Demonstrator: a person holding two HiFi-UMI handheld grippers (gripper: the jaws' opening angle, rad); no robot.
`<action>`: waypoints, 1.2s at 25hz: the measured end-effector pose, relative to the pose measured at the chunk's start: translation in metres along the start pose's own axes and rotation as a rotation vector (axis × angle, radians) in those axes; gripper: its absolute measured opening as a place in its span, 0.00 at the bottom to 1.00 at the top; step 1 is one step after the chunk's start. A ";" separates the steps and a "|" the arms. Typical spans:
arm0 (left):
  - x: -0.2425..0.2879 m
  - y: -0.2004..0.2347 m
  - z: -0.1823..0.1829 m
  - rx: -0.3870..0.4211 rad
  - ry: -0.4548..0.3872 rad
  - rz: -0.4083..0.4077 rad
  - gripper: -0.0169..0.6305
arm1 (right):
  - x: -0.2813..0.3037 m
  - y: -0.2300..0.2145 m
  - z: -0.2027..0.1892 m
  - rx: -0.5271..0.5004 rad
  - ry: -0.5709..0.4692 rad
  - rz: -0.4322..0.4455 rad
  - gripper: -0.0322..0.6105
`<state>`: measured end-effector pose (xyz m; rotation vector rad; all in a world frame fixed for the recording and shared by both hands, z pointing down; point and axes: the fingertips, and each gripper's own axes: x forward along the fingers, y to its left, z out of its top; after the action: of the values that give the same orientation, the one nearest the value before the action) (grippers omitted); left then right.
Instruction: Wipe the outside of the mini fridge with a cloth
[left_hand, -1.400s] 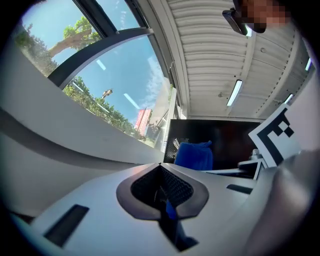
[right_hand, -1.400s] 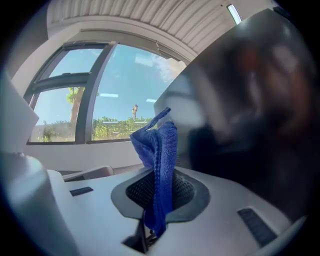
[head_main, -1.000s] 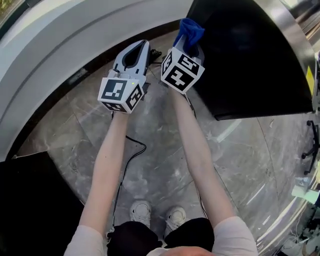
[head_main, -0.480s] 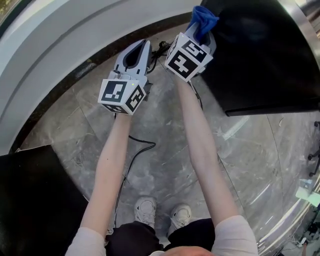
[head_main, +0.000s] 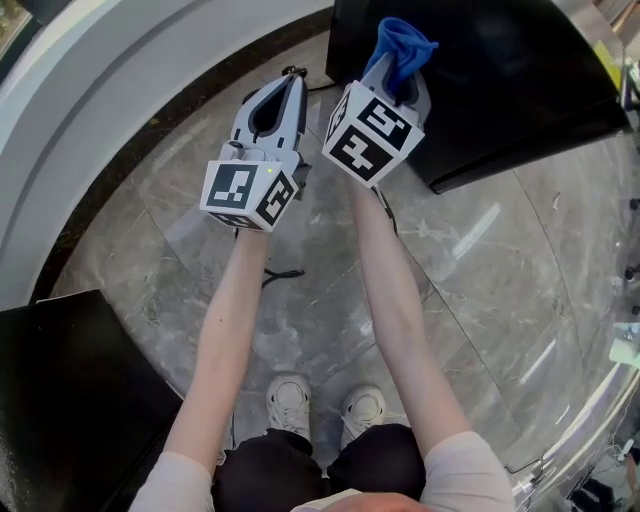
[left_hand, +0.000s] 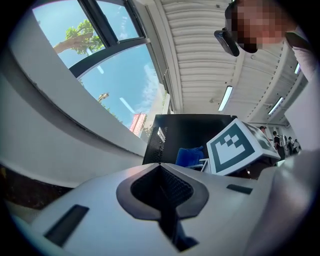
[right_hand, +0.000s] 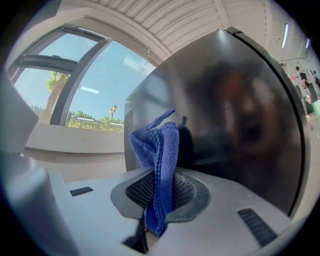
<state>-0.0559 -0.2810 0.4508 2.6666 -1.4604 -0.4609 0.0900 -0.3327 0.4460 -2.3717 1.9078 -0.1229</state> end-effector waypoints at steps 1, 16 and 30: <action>0.000 -0.008 0.001 -0.005 -0.003 -0.006 0.03 | -0.006 -0.007 0.002 0.001 -0.001 -0.009 0.15; -0.013 -0.111 0.019 -0.047 -0.027 -0.092 0.03 | -0.093 -0.112 0.046 -0.030 -0.024 -0.119 0.15; -0.015 -0.143 0.024 -0.048 -0.008 -0.134 0.03 | -0.130 -0.163 0.058 -0.056 -0.028 -0.143 0.15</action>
<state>0.0460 -0.1881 0.4029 2.7386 -1.2601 -0.5099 0.2269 -0.1701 0.4079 -2.5312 1.7510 -0.0474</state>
